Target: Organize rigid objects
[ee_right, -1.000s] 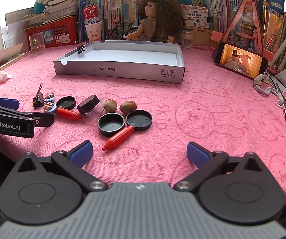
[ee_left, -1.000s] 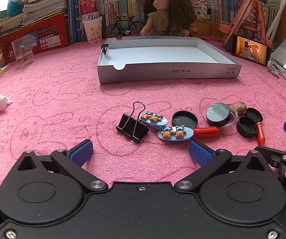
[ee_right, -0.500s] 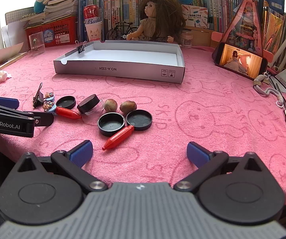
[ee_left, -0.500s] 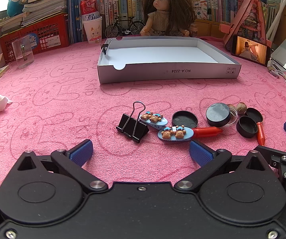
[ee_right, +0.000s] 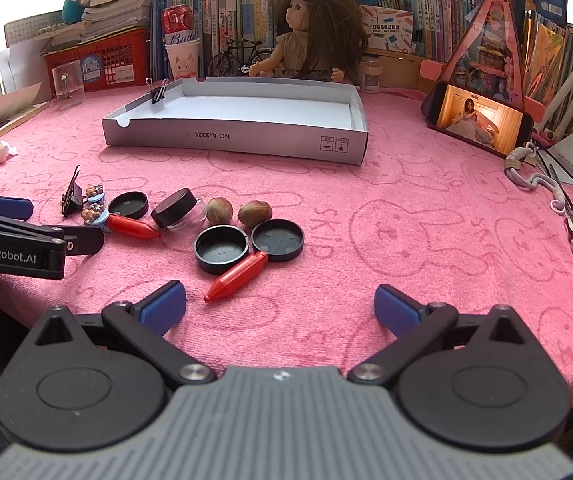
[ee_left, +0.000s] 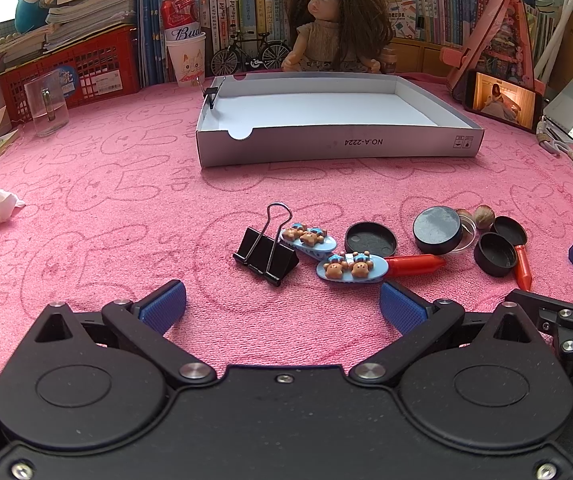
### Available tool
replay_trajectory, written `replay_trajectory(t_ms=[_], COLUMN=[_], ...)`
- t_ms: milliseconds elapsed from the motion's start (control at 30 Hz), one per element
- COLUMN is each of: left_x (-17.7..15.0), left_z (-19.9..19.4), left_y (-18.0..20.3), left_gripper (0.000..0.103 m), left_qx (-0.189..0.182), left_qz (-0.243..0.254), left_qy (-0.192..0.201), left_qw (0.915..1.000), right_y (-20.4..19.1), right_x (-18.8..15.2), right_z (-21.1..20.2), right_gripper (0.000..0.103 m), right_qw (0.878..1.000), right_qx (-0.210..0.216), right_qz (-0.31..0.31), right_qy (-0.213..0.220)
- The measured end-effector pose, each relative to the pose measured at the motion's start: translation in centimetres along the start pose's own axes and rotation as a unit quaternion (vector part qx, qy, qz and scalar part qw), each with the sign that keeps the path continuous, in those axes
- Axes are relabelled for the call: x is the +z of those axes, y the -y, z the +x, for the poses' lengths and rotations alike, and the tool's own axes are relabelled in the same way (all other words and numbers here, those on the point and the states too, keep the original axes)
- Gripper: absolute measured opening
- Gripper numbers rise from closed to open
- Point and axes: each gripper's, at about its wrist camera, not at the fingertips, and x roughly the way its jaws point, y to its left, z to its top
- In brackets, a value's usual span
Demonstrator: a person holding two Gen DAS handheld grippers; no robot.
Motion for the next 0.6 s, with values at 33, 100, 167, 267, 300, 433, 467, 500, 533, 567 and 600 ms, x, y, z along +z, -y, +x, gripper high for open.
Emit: replay_trajectory(t_ms=[33,100,167,267,300,433,467,500,533,567,600], left_x=[0.0,-0.1,-0.2,-0.4,-0.5,-0.7,-0.6,-0.6,-0.5,-0.4,-0.4], left_z=[0.0,0.0,-0.2,-0.1,-0.1,-0.2,-0.3,-0.4,-0.6,-0.8,-1.1], left_y=[0.0,0.0,-0.3,-0.6,-0.8,-1.2,-1.3,-1.4,-1.5,-1.6,-1.7], left_gripper=[0.103,0.103,0.103,0.103,0.103,0.103,0.103,0.102,0.099,0.095,0.093], left_qx=[0.000,-0.001,-0.002,-0.005,-0.006,-0.002,0.001,0.000,-0.002,-0.009,-0.018], left_qz=[0.001,0.002,0.005,0.008,0.010,0.009,0.005,0.003,0.001,0.002,0.003], left_qy=[0.000,0.004,0.009,0.011,0.015,0.018,0.016,0.015,0.015,0.019,0.025], left_qw=[1.0000,1.0000,0.9999,0.9999,0.9998,0.9998,0.9999,0.9999,0.9999,0.9998,0.9995], right_y=[0.0,-0.1,-0.1,-0.2,-0.2,-0.3,-0.3,-0.3,-0.2,-0.1,0.1], right_x=[0.1,0.1,0.1,0.1,0.1,0.0,-0.1,-0.2,-0.3,-0.4,-0.4], right_z=[0.1,0.2,0.2,0.4,0.4,0.2,0.1,-0.1,-0.4,-0.7,-0.9], right_gripper=[0.103,0.103,0.103,0.103,0.103,0.103,0.103,0.103,0.101,0.099,0.098], right_qw=[1.000,1.000,1.000,1.000,1.000,1.000,1.000,1.000,1.000,1.000,0.999], right_qx=[-0.002,-0.005,-0.007,-0.008,-0.009,-0.015,-0.015,-0.015,-0.015,-0.013,-0.010], right_qz=[0.001,0.002,0.004,0.004,0.005,0.010,0.012,0.012,0.010,0.009,0.007], right_qy=[-0.002,-0.004,-0.004,-0.001,-0.002,0.005,0.009,0.011,0.017,0.023,0.029])
